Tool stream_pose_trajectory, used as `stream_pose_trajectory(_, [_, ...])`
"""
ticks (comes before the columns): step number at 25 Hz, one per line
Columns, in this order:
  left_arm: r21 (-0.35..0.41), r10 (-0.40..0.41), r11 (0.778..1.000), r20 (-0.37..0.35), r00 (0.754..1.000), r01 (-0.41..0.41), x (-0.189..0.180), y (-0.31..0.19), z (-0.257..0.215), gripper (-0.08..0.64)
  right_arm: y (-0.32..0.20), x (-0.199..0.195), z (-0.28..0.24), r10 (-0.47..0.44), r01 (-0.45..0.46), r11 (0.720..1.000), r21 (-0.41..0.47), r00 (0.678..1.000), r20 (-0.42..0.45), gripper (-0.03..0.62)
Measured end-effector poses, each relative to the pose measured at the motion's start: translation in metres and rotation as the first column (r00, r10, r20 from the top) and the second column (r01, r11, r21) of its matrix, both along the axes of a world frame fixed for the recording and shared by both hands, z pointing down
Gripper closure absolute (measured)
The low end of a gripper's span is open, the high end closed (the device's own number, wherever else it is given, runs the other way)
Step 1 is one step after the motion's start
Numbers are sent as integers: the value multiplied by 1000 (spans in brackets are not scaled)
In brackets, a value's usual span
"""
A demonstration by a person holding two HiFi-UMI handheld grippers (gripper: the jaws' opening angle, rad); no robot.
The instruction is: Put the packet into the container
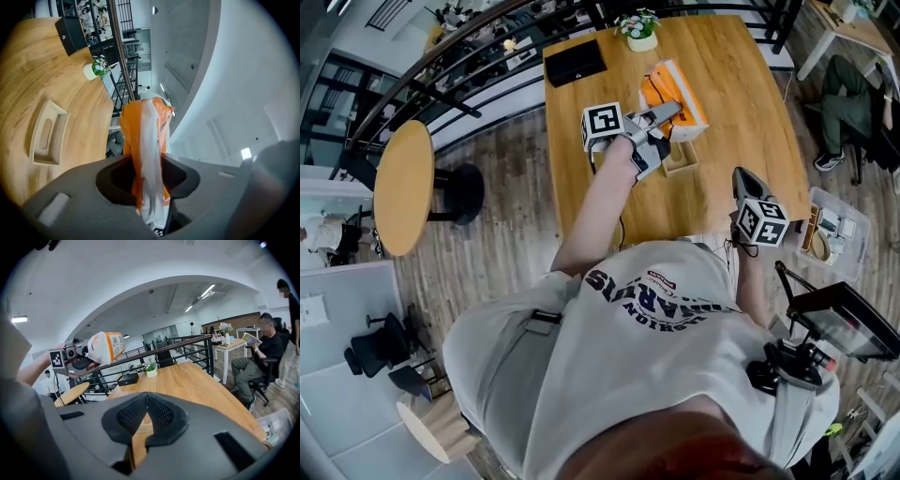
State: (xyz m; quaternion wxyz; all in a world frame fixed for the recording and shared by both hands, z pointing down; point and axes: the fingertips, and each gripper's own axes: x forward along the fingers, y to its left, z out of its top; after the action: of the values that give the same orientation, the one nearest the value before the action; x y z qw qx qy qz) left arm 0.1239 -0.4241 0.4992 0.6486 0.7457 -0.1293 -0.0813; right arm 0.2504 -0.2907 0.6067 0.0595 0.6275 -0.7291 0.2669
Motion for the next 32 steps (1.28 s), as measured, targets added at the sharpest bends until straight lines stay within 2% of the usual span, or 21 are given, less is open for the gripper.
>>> stream_pose_trajectory(7, [-20,-14,1000,32,999,15,-2,-5,17,427,4,2,6,14,-14,1000,-7,1000,10,583])
stream_pose_trajectory(13, [-72,-22,997,153,988,34,-10,-17,67,428,7,9,7,42,-42,999,-5,999,15,583])
stream_pose_trajectory(18, [-140,-17,988,269,963,57,-13,-22,123,426,15,20,13,76,-76,997,-18,997,17,583])
stream_pose_trajectory(22, [-179,6,981,390,921,70,-12,-30,174,426,22,32,19,116,-116,993,-33,993,11,583])
stream_pose_trajectory(28, [-236,66,969,550,833,79,-9,-36,249,427,43,55,30,195,-195,979,-54,981,10,583])
stream_pose_trajectory(32, [-273,86,954,641,763,122,-15,-47,295,426,54,66,37,249,-247,967,-66,969,12,583])
